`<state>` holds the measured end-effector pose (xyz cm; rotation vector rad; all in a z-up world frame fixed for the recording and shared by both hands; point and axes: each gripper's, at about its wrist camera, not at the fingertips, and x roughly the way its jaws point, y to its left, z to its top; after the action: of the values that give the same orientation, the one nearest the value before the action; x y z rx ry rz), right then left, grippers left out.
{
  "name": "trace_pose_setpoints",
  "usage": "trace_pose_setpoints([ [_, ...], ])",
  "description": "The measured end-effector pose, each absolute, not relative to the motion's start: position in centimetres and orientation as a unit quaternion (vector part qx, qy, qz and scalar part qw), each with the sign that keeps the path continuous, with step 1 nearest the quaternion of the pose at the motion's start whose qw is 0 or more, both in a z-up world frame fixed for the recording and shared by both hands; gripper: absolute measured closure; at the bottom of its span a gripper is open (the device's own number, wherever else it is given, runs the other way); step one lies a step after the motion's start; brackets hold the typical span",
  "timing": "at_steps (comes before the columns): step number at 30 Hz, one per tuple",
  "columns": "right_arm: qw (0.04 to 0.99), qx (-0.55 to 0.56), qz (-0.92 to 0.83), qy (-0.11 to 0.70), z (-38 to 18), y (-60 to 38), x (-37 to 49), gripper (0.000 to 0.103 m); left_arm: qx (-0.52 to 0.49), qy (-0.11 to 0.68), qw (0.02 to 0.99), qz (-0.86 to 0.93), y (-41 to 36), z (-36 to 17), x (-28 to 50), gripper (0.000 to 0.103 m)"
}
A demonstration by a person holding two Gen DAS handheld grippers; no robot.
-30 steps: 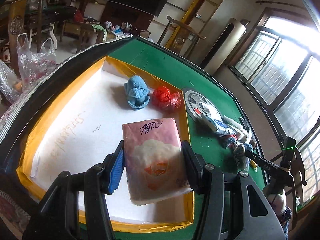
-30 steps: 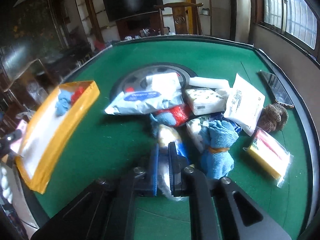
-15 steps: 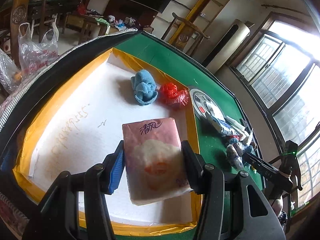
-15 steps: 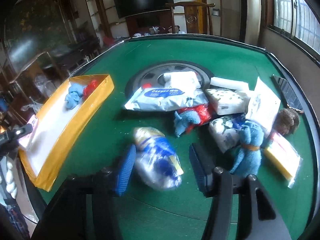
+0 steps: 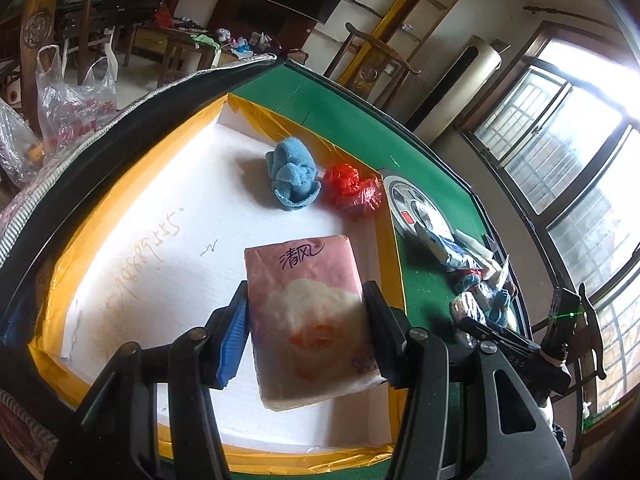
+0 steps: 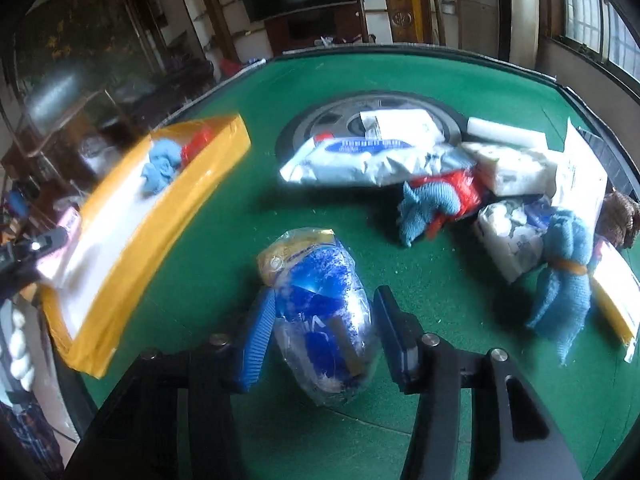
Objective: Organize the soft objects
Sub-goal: 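Lower the pink pack and clear bag into the tray and open both tools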
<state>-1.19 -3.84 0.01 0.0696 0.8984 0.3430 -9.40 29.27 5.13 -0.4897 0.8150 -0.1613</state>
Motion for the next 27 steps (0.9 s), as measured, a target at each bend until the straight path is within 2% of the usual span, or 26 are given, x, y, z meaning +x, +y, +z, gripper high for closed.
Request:
trace_pose_setpoints([
  [1,0.888,0.03,0.166,0.428,0.6,-3.7,-1.4,0.063,-0.236,0.393,0.885,-0.079,29.5,5.3,-9.2,0.051],
  [7,0.891,0.039,0.207,0.402,4.7,-1.3,-1.3,0.063,-0.198,0.401,0.892,-0.063,30.9,7.1,-5.6,0.051],
  [12,0.86,0.067,0.283,0.419,6.4,4.4,1.7,0.063,-0.177,0.415,0.891,-0.049,31.5,7.6,0.2,0.05],
  [18,0.835,0.042,0.312,0.452,4.7,12.4,5.1,0.063,-0.193,0.464,0.864,-0.025,32.1,4.1,6.6,0.05],
  [23,0.832,0.001,0.292,0.472,2.0,16.8,7.3,0.063,-0.229,0.477,0.849,-0.008,33.4,2.3,8.0,0.048],
  [27,0.843,-0.02,0.262,0.469,1.0,18.1,8.5,0.062,-0.241,0.463,0.853,-0.014,33.9,3.3,7.2,0.04],
])
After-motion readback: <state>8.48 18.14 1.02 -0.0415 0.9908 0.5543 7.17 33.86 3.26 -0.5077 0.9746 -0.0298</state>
